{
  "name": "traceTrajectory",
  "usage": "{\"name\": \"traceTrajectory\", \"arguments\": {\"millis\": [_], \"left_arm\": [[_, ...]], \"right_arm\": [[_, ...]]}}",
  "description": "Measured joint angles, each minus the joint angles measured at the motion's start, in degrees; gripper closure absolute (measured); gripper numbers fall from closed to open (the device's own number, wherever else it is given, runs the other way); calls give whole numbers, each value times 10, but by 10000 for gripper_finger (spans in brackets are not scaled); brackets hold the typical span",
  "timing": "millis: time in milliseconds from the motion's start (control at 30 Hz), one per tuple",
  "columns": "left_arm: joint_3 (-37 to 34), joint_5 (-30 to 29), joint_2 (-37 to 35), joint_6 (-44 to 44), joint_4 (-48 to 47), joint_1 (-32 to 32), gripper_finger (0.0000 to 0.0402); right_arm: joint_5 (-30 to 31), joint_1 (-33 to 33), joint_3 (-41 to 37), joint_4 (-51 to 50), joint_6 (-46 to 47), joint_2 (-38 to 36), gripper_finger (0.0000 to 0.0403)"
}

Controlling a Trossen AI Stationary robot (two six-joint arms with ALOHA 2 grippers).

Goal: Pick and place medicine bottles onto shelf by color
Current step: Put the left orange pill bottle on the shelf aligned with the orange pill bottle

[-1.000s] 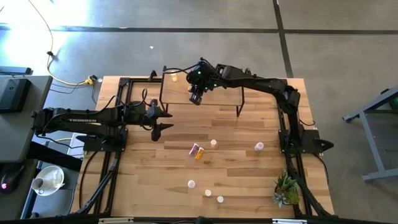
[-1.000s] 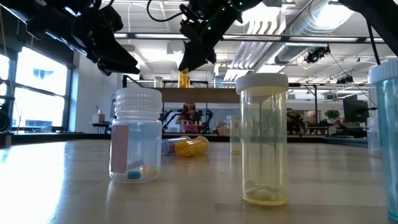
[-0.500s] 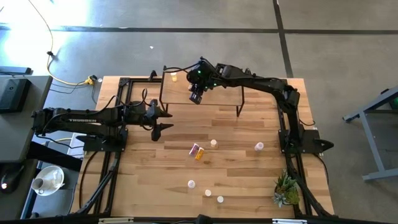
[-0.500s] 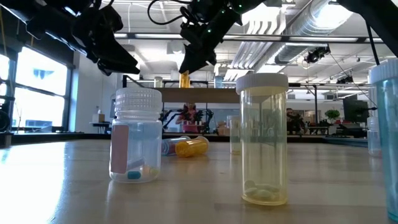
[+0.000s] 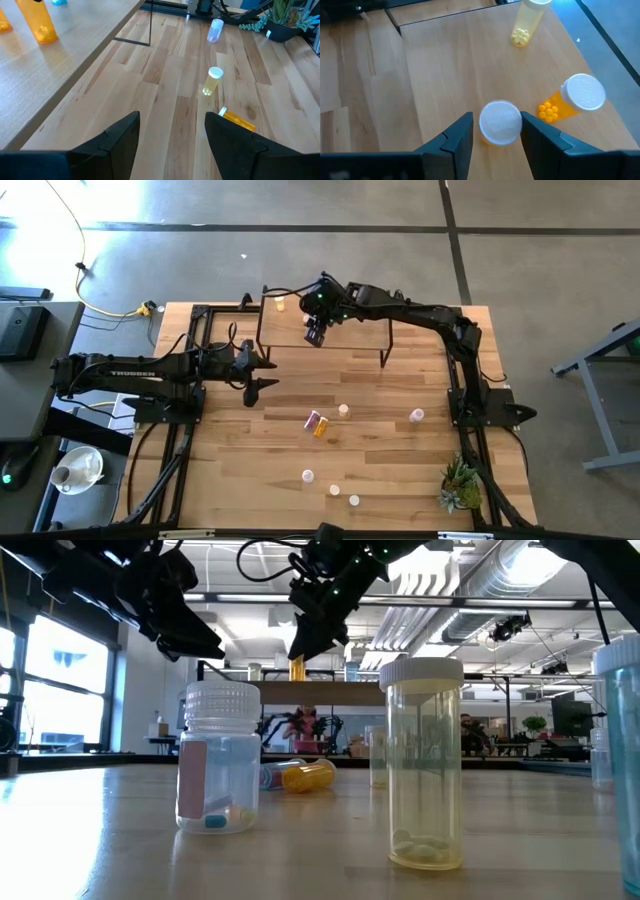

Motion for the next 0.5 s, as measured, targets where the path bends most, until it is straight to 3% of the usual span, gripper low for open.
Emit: {"name": "traceTrajectory", "arguments": {"millis": [500], "left_arm": [[0, 0, 0, 0, -17, 0, 186]], "right_arm": [[2, -1, 0, 3, -10, 0, 251]]}}
